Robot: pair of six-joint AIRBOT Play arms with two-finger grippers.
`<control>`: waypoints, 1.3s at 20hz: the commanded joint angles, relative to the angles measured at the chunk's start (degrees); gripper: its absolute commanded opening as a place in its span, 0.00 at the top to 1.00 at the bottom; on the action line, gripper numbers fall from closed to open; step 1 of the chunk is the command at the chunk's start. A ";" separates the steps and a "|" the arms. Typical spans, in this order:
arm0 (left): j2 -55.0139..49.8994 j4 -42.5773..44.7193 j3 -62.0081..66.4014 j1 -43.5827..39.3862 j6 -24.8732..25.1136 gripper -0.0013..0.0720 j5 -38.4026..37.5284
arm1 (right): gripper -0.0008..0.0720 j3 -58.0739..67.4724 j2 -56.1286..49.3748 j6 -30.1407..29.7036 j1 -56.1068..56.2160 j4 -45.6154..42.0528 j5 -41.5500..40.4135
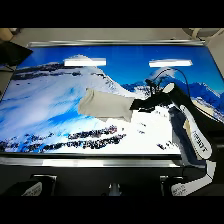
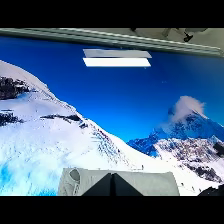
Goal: Fold the shirts.
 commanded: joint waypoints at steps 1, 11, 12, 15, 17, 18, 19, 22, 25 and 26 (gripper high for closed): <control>0.07 0.13 -0.57 -1.57 0.00 0.95 0.09 | 0.13 -1.88 -2.54 -0.96 1.55 9.18 -4.87; -0.02 0.37 -0.57 -2.56 0.02 0.95 0.17 | 0.95 11.32 2.69 -13.51 -7.21 15.50 10.97; -0.11 0.37 -0.57 -2.56 0.04 0.95 0.20 | 0.95 14.19 4.87 -10.64 -10.45 12.74 14.19; -0.48 0.37 -0.57 -2.56 1.16 0.95 0.17 | 0.95 20.24 13.00 -6.51 -21.05 6.71 23.78; -0.68 0.37 -0.59 -2.56 1.60 0.95 0.17 | 0.95 22.14 17.86 -4.48 -28.30 3.26 26.95; -0.81 0.37 -0.59 -2.56 1.60 0.95 0.17 | 0.95 22.69 19.63 -3.85 -31.91 2.78 28.26; -0.92 0.35 -0.59 -2.56 1.60 0.95 0.17 | 0.95 23.02 21.11 -3.26 -35.78 2.82 29.53; -1.01 0.33 -0.59 -2.58 2.64 0.95 0.15 | 0.95 22.99 23.63 -2.49 -46.14 2.84 32.00; -1.01 0.33 -0.59 -2.58 3.76 0.95 0.15 | 0.95 22.99 24.09 -2.45 -54.34 3.04 35.10; -1.01 0.33 -0.59 -2.56 4.02 0.95 0.15 | 0.95 22.99 24.11 -2.45 -56.19 3.10 35.76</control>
